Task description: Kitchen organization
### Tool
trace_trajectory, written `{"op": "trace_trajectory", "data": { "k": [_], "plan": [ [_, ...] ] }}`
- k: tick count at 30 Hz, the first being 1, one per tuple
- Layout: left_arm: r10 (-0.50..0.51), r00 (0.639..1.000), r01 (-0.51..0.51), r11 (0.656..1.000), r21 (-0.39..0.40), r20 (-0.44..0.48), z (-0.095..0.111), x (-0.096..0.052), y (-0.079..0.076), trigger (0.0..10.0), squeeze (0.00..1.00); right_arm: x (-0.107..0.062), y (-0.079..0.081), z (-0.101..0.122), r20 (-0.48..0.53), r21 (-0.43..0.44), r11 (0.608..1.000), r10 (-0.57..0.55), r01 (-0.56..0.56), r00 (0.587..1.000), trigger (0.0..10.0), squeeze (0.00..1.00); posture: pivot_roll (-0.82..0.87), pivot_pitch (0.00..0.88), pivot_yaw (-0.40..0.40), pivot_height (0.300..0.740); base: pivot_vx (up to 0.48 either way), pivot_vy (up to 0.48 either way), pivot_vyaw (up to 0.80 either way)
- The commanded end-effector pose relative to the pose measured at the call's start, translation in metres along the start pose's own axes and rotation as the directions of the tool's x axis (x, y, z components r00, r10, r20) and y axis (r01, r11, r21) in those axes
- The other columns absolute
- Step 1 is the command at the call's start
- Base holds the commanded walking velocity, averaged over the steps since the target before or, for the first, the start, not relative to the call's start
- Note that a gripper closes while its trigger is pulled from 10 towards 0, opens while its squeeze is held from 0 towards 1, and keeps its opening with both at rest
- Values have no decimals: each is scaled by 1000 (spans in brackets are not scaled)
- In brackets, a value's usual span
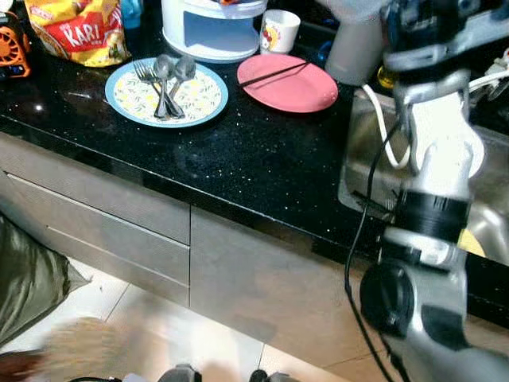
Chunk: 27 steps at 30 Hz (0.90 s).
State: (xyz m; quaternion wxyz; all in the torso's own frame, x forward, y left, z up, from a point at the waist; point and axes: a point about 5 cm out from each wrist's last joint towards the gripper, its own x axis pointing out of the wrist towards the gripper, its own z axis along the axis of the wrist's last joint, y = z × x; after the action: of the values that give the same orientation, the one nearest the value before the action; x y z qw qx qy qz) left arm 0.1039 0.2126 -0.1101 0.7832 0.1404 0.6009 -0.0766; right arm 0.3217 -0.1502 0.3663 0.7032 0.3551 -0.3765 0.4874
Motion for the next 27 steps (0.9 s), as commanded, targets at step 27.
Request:
{"op": "trace_trajectory", "data": {
  "k": [27],
  "plan": [
    [-1,991,1,1000,5,131,31,-1,4,10000,0,-78,49,-34,-117,258,966,68,-36,991,10000,0,124,75,-68,740,0,0,0]
  ]
}}
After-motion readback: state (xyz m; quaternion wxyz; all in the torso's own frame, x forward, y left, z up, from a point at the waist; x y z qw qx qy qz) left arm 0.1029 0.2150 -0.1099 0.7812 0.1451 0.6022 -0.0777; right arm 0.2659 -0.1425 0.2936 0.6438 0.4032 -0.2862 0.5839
